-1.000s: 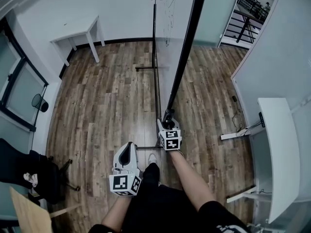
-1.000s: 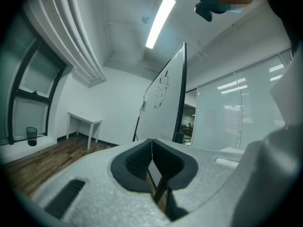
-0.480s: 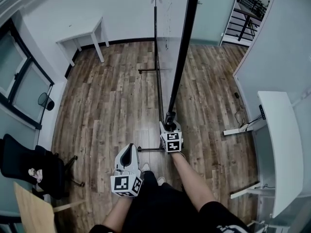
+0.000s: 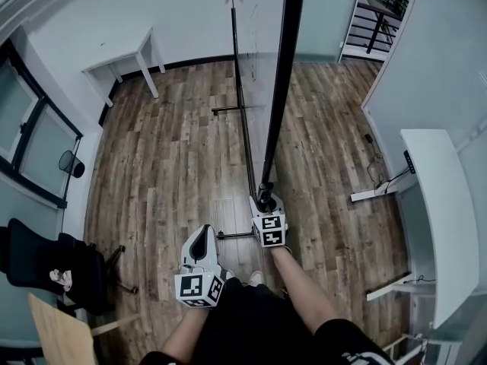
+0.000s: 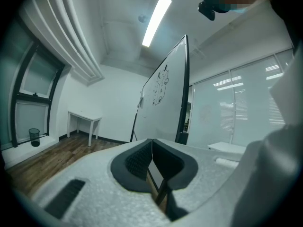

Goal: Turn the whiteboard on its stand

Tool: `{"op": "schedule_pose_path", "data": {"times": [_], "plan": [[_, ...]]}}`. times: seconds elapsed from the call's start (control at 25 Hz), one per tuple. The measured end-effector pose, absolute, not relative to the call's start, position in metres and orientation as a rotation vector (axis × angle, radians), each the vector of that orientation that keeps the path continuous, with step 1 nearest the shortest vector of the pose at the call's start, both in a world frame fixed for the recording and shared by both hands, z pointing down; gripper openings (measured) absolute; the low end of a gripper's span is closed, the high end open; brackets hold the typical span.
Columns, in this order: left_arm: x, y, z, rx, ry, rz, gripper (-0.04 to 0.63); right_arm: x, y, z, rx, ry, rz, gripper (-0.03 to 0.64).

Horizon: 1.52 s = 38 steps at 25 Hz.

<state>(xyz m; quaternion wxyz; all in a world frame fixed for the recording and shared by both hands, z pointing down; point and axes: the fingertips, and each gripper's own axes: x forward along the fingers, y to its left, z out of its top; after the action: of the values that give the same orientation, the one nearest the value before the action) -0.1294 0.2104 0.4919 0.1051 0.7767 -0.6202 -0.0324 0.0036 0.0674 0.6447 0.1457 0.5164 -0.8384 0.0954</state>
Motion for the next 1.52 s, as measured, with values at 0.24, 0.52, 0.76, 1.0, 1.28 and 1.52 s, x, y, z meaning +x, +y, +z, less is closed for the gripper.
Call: {"op": "schedule_pose_path", "data": {"times": [0.24,0.52,0.76,1.0,1.28,1.52], "plan": [[-0.128,0.202,0.494,2.307,-1.789,-0.083,0.018,0.003,0.085,0.643,1.488,-2.414,0.279,0.169],[-0.122,0.195,0.498,2.339,-1.739,-0.071,0.018,0.008,0.104,0.642,1.491,-2.411,0.286,0.169],[-0.117,0.201,0.508,2.373,-1.692,-0.067,0.018,0.009,0.123,0.649,1.504,-2.406,0.284,0.169],[-0.119,0.201,0.51,2.388,-1.657,-0.059,0.018,0.008,0.134,0.647,1.507,-2.404,0.282,0.169],[-0.121,0.192,0.508,2.398,-1.637,-0.061,0.018,0.007,0.141,0.643,1.496,-2.398,0.287,0.169],[-0.12,0.195,0.505,2.403,-1.625,-0.07,0.018,0.009,0.149,0.64,1.499,-2.357,0.292,0.169]]}}
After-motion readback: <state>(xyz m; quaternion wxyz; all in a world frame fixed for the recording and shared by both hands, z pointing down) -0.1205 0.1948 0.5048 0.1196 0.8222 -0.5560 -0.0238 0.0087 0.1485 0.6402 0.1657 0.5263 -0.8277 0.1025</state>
